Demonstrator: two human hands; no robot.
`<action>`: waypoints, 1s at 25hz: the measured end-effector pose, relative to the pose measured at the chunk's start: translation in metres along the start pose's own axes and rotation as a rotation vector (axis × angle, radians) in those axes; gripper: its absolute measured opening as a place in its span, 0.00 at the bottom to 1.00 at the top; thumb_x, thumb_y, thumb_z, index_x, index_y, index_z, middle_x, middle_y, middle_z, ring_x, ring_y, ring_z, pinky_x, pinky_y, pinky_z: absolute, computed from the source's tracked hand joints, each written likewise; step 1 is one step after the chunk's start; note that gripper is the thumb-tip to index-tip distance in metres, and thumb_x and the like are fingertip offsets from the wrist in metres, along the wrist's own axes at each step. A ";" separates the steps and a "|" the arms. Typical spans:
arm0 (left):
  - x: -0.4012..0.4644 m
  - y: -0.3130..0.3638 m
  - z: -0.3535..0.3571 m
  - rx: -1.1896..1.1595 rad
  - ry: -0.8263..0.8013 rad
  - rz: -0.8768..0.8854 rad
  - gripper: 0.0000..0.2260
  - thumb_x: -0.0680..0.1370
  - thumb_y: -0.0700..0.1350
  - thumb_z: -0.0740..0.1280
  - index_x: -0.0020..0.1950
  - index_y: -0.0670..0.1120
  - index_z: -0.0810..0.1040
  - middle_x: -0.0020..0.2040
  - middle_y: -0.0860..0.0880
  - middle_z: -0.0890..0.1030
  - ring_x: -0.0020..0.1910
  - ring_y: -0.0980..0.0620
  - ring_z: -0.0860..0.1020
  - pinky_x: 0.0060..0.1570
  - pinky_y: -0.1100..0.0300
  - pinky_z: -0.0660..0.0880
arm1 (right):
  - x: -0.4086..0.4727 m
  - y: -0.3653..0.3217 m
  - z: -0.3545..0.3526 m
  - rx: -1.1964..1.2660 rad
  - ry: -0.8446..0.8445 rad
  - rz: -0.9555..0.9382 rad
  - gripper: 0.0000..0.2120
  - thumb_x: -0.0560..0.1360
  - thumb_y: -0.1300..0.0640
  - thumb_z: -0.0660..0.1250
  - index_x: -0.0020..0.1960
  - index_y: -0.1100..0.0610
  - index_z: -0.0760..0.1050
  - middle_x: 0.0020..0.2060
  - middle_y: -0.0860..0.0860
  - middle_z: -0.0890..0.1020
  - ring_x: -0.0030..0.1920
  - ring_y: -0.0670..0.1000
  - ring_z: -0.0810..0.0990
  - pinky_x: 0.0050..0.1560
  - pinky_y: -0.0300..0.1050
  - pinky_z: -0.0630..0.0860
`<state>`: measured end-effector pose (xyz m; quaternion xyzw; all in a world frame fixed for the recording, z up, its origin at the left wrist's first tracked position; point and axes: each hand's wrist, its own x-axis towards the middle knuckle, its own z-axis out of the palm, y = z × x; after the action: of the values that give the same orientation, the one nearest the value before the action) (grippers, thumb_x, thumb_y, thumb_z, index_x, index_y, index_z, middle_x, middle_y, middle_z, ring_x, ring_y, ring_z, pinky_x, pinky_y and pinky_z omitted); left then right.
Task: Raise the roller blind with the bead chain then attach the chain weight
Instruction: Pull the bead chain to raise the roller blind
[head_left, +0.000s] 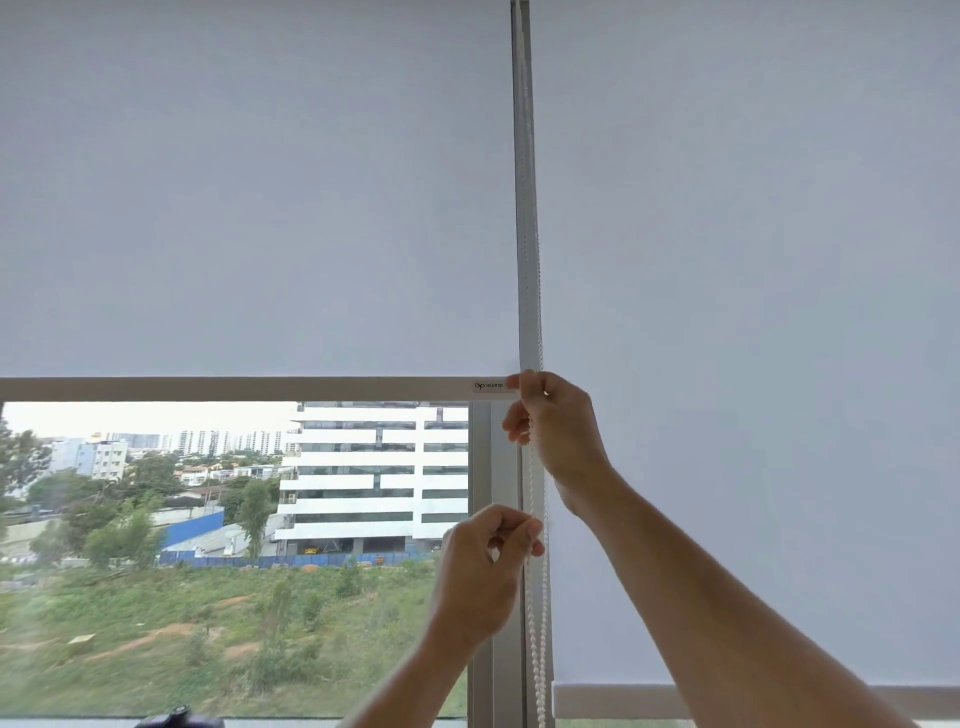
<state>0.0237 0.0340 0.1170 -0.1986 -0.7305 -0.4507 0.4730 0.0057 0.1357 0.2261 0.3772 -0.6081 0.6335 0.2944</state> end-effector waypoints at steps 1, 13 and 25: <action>-0.001 -0.001 0.000 0.001 -0.005 0.000 0.10 0.77 0.44 0.70 0.36 0.53 0.82 0.34 0.58 0.85 0.35 0.60 0.82 0.41 0.73 0.72 | 0.000 -0.001 0.001 0.001 0.016 -0.006 0.14 0.84 0.56 0.56 0.44 0.53 0.78 0.23 0.45 0.78 0.25 0.43 0.75 0.35 0.39 0.72; 0.040 0.032 -0.027 -0.024 0.077 0.088 0.17 0.78 0.59 0.63 0.52 0.50 0.84 0.40 0.61 0.83 0.40 0.69 0.80 0.39 0.73 0.74 | -0.042 0.014 -0.007 0.023 0.004 -0.083 0.19 0.82 0.63 0.56 0.35 0.52 0.73 0.22 0.47 0.74 0.23 0.45 0.71 0.28 0.36 0.71; 0.082 0.070 -0.020 -0.210 0.031 -0.047 0.07 0.77 0.43 0.70 0.40 0.48 0.84 0.29 0.55 0.83 0.30 0.64 0.80 0.36 0.75 0.73 | -0.087 0.046 -0.013 0.027 -0.144 -0.013 0.17 0.82 0.55 0.59 0.36 0.53 0.76 0.25 0.50 0.79 0.28 0.45 0.77 0.36 0.30 0.72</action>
<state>0.0453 0.0420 0.2239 -0.2229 -0.6762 -0.5389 0.4502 0.0126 0.1516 0.1285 0.4298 -0.6165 0.6111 0.2488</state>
